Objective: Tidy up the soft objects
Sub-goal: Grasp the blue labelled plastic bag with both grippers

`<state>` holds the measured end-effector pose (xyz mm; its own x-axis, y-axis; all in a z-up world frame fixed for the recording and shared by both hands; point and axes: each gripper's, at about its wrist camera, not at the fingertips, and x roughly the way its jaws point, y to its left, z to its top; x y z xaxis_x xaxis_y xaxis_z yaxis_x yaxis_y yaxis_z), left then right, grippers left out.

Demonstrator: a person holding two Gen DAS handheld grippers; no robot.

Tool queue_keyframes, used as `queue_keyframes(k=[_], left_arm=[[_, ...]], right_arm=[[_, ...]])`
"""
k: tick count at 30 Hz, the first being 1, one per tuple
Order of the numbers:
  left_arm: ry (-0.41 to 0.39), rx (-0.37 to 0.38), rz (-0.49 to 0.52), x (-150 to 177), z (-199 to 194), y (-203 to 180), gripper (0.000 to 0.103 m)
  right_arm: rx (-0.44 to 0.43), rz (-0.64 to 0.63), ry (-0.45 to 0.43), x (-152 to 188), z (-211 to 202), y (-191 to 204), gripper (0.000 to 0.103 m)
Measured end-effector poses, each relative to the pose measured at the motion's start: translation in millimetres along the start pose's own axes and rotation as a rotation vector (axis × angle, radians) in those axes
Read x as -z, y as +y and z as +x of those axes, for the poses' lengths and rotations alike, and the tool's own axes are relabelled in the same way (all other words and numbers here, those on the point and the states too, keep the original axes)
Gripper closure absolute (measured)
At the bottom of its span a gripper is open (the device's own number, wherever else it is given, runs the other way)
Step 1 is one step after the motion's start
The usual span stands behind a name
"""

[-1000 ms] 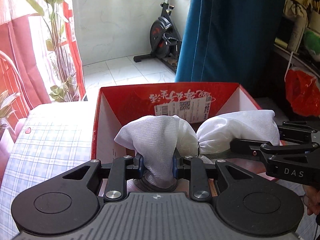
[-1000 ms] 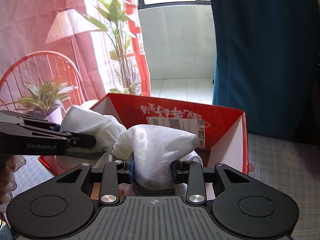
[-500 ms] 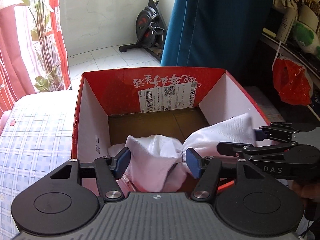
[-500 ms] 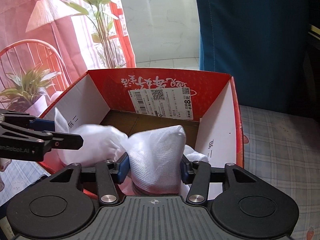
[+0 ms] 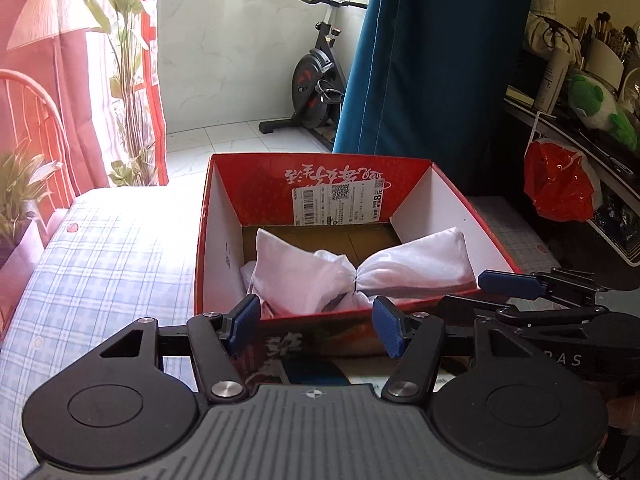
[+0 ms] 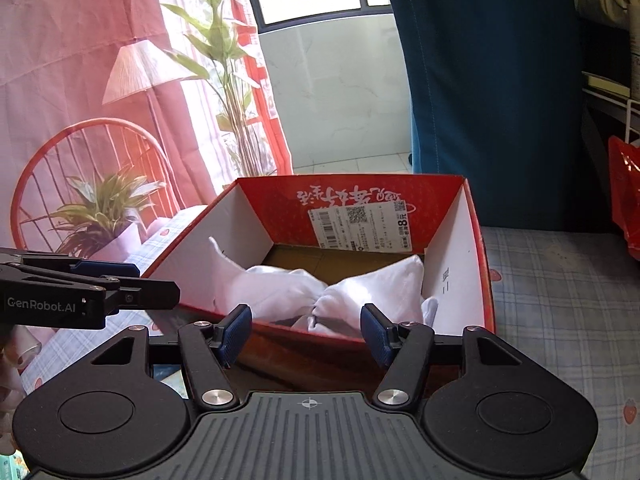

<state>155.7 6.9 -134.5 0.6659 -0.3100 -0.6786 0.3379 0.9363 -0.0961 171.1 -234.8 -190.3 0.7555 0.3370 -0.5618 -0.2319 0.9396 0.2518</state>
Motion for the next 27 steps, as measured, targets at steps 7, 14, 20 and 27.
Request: queue_keyframes(k=[7,14,20,27], left_arm=[[0.029,0.002,-0.035,43,-7,-1,0.048],[0.018,0.041,-0.13,77,-7,5,0.049],[-0.009,0.071,-0.174,101,-18,2,0.049],[-0.021,0.078,-0.184,112,-18,4,0.049]], right_arm=[[-0.015,-0.009,0.04,49,-16,20,0.047],[-0.036,0.022,0.042,82,-26,20,0.044],[-0.056,0.041,0.027,96,-32,18,0.043],[-0.03,0.008,0.027,102,-34,23,0.037]])
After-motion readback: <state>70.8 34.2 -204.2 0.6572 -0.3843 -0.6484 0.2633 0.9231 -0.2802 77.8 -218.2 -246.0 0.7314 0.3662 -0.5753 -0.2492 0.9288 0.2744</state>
